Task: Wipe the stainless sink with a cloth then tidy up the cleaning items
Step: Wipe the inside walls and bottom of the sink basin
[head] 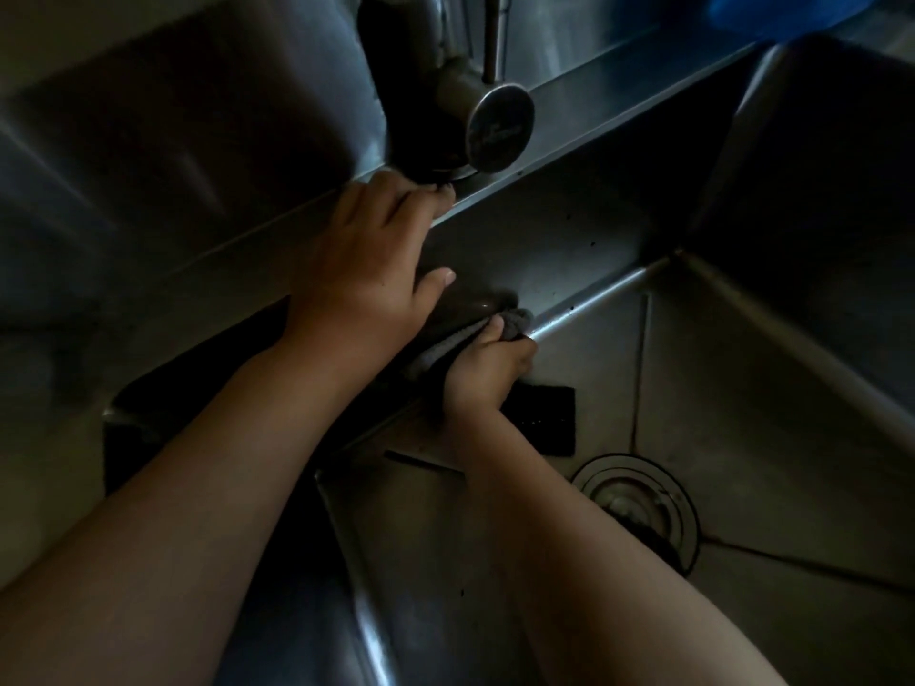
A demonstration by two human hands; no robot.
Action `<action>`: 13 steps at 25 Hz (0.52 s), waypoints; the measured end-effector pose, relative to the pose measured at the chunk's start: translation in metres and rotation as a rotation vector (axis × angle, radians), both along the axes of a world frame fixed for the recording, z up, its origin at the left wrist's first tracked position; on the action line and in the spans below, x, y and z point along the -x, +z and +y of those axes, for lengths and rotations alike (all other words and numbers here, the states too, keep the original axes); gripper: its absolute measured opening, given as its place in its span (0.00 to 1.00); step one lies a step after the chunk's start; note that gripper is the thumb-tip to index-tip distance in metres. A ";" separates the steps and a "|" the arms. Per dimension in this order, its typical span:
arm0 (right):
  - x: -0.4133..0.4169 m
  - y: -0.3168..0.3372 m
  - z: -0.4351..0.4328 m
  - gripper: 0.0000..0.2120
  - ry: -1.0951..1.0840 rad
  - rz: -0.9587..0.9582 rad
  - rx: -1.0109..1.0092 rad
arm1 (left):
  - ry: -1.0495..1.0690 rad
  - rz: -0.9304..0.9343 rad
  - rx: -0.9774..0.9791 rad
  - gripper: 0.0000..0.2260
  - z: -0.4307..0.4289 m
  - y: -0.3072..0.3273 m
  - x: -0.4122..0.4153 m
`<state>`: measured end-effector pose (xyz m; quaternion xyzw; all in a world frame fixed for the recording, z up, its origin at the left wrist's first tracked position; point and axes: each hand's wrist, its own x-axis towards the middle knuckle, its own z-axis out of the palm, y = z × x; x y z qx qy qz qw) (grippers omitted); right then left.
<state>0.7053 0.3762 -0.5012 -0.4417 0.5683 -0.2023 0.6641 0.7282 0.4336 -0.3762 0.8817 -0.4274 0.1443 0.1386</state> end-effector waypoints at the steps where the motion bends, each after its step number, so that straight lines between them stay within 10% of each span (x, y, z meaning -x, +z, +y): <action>1: 0.002 0.007 -0.001 0.15 -0.010 -0.044 -0.015 | -0.001 0.003 0.000 0.24 0.000 0.001 0.000; 13: -0.003 0.050 -0.018 0.16 -0.038 -0.327 0.272 | -0.007 -0.003 0.020 0.20 -0.002 0.002 0.000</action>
